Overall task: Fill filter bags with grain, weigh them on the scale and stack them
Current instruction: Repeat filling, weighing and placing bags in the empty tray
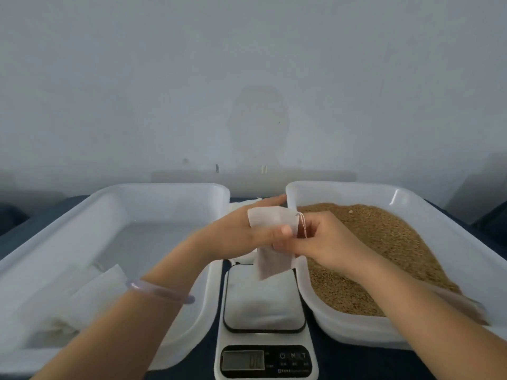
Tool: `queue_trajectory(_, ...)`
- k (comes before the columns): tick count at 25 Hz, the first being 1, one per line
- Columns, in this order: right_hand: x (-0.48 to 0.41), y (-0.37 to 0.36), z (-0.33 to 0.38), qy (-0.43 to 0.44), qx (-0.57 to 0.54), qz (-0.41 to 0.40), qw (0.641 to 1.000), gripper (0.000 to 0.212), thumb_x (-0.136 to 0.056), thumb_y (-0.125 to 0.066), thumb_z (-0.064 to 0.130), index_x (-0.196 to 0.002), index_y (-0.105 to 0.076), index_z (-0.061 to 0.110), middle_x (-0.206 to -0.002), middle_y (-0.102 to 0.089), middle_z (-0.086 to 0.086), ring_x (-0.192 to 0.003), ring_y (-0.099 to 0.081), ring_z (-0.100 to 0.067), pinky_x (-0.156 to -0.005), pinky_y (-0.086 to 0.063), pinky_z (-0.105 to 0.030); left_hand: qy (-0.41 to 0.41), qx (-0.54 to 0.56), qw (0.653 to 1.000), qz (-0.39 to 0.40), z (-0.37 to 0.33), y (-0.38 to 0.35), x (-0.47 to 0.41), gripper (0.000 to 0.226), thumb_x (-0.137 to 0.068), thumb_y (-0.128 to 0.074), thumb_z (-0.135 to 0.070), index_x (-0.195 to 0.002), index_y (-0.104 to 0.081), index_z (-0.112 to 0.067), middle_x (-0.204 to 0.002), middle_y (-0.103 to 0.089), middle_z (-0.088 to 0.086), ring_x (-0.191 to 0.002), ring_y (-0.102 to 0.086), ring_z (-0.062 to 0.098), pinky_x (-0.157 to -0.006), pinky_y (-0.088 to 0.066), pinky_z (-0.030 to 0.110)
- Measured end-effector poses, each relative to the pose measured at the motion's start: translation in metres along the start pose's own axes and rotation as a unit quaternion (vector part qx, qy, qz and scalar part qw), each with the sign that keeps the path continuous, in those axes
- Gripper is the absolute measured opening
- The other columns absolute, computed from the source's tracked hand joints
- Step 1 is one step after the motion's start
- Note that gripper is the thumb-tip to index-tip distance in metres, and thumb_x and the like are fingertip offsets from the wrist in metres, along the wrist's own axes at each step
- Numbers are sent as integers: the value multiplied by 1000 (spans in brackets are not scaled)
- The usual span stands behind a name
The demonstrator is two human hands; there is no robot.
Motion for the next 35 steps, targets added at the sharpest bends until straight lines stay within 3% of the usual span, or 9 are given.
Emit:
queue_trajectory(3, -5, -14, -4, 5, 86, -6, 996, 21, -71, -80, 19, -56, -67, 25, -50, -56, 9, -48, -46, -1, -50, -35, -15, 77, -125, 988, -39, 30, 8, 5, 28, -68, -84, -30, -61, -59, -41, -61, -60, -23, -62, -55, -7, -56, -37, 5)
queue_trajectory(6, -6, -21, -9, 10, 153, 1, 988, 19, -72, -75, 18, -58, -63, 19, -50, -52, 5, -49, -40, -4, -50, -31, -20, 115, -165, 979, -29, 50, 2, 7, 40, -70, -83, -26, -48, -49, -30, -47, -47, -17, -48, -43, -2, -46, -29, 11)
queue_trajectory(9, -4, -27, -13, 18, 214, 35, 976, 21, -77, -67, 24, -59, -59, 18, -54, -55, 5, -51, -43, -4, -50, -32, -20, 130, -203, 971, 10, 56, -6, 6, 36, -75, -78, -30, -54, -51, -17, -55, -45, -7, -57, -42, 9, -57, -32, 20)
queue_trajectory(13, -9, -31, -19, -8, 289, 42, 956, 30, -75, -69, 28, -57, -50, 12, -52, -48, 6, -48, -37, -7, -46, -25, -19, 139, -413, 899, 27, 58, -7, 2, 47, -79, -66, -50, -53, -42, -20, -59, -42, -4, -74, -41, 17, -93, -25, 30)
queue_trajectory(16, -13, -40, -20, -19, 346, 88, 934, 34, -73, -69, 26, -50, -45, 21, -44, -45, 9, -41, -37, -4, -41, -29, -17, 149, -412, 899, 21, 61, 3, 8, 35, -84, -63, -39, -59, -49, -19, -59, -44, -5, -72, -46, 17, -108, -18, 34)
queue_trajectory(18, -17, -43, -19, -10, 387, 105, 916, 33, -75, -63, 22, -49, -42, 20, -45, -41, 6, -43, -34, -6, -42, -24, -21, 142, -374, 916, 12, 62, 7, 11, 22, -83, -65, -28, -65, -55, -20, -56, -43, -6, -64, -44, 13, -110, -14, 35)
queue_trajectory(22, -19, -45, -20, -6, 382, 106, 918, 33, -72, -50, 35, -47, -37, 17, -47, -36, 4, -46, -28, -11, -43, -22, -22, 127, -382, 916, -4, 57, 5, 7, 29, -83, -64, -23, -57, -51, -20, -53, -42, -6, -59, -44, 10, -116, -6, 38)
queue_trajectory(26, -17, -46, -22, -8, 367, 127, 922, 36, -68, -54, 39, -43, -36, 19, -59, -46, -3, -59, -44, -21, -53, -37, -35, 140, -386, 912, 1, 61, 2, 8, 36, -82, -62, -27, -50, -47, -24, -55, -44, -6, -71, -50, 15, -112, 14, 49)
queue_trajectory(35, -23, -54, -27, -69, 499, 159, 849, 26, -77, -66, 35, -58, -52, 25, -58, -47, 6, -72, -45, -16, -50, -20, -22, 169, -474, 864, 22, 70, -8, 1, 35, -81, -62, -36, -54, -47, -21, -59, -44, -5, -78, -48, 18, -112, 9, 50)
Point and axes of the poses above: each hand's wrist, its own x-axis away from the middle knuckle, its own y-axis out of the back of the hand, z = x × y, the point moved 8 cm from there along -x, towards the middle knuckle
